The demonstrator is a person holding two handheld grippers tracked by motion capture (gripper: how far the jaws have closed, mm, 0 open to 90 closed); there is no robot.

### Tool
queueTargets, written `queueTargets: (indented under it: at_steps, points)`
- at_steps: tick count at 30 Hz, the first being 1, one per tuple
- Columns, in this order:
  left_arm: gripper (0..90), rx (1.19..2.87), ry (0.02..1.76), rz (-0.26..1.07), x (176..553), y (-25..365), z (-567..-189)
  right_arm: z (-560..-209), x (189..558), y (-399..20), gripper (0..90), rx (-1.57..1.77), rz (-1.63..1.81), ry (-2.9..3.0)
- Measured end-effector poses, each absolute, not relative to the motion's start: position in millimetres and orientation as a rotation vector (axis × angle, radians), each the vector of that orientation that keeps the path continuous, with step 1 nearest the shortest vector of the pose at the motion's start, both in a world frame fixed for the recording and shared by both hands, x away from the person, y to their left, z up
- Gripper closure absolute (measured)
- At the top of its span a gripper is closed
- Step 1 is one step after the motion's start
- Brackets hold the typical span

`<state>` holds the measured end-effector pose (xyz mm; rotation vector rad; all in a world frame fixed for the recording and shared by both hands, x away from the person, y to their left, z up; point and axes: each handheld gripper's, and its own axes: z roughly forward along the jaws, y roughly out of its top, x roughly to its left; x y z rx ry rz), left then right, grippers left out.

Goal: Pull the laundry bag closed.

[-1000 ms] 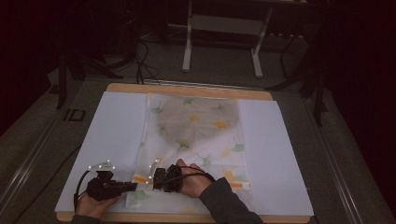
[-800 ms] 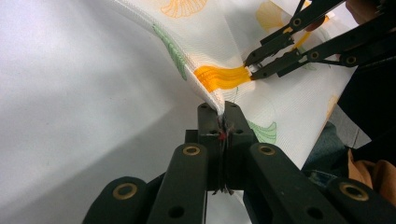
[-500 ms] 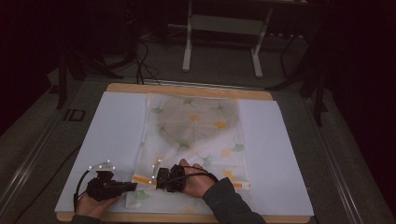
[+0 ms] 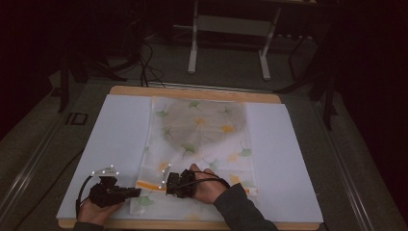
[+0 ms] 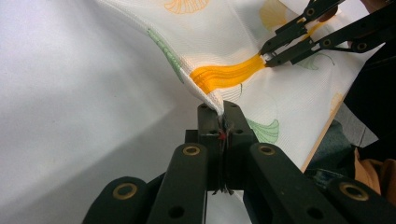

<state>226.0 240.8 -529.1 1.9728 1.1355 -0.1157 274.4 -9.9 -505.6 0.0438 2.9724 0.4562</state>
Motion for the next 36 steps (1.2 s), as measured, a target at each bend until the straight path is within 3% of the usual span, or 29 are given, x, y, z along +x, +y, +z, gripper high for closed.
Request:
queueTargets:
  at_steps: [36]
  points:
    - [88.8, 1.965, 1.141, -0.118, 226.0, 241.6, -529.2, -498.2, 276.3, -35.5, 84.7, 0.066, 0.401, 2.975]
